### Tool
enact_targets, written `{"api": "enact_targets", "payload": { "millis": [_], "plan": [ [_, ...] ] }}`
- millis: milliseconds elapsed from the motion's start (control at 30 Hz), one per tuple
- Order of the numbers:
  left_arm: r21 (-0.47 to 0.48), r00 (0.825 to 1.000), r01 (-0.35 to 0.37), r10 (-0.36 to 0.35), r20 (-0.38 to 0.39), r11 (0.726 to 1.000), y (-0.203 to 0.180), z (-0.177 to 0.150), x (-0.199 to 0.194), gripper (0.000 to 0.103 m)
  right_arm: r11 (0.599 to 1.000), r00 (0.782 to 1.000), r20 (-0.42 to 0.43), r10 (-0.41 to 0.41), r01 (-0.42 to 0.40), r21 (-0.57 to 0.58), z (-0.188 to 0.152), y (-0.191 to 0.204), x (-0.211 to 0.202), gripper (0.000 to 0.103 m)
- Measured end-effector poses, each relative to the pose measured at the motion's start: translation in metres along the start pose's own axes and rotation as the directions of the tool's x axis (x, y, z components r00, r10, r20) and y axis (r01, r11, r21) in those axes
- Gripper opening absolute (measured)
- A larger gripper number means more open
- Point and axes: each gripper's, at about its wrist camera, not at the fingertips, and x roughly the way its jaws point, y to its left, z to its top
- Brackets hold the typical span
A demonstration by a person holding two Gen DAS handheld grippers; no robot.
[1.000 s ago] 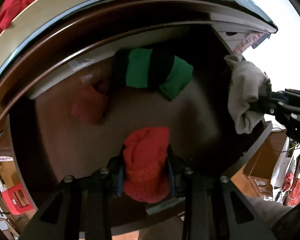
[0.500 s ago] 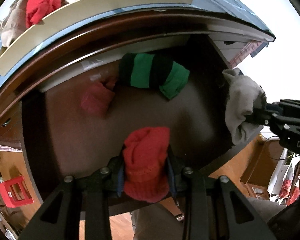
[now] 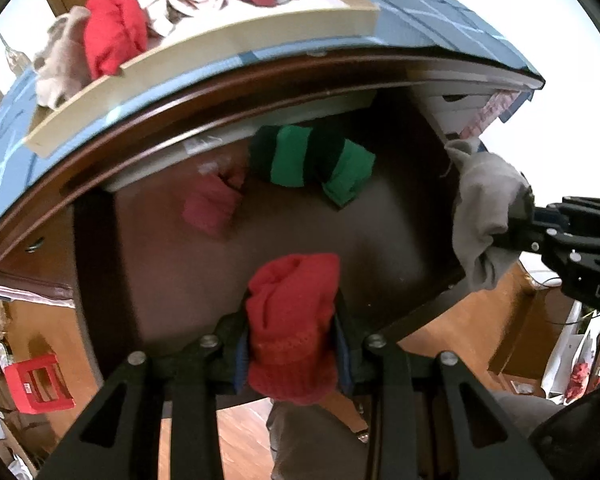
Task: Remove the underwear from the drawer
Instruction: 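Lift grey sock and red sock out of the drawer toward the tray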
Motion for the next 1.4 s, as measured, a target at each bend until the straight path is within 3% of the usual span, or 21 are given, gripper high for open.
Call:
{"api": "enact_targets", "payload": {
  "millis": [833, 1400],
  "plan": [
    [-0.061, 0.996, -0.028, 0.033, 0.078, 0.998, 0.046, -0.002, -0.042, 0.032, 0.993, 0.997, 0.066, 0.029, -0.022, -0.113, 0.028, 0.062, -0.012, 0.019],
    [-0.067, 0.989, -0.002, 0.012, 0.150, 0.998, 0.081, 0.030, -0.061, 0.032, 0.991, 0.990, 0.131, 0.050, -0.033, -0.130, 0.067, 0.091, -0.017, 0.019]
  ]
}}
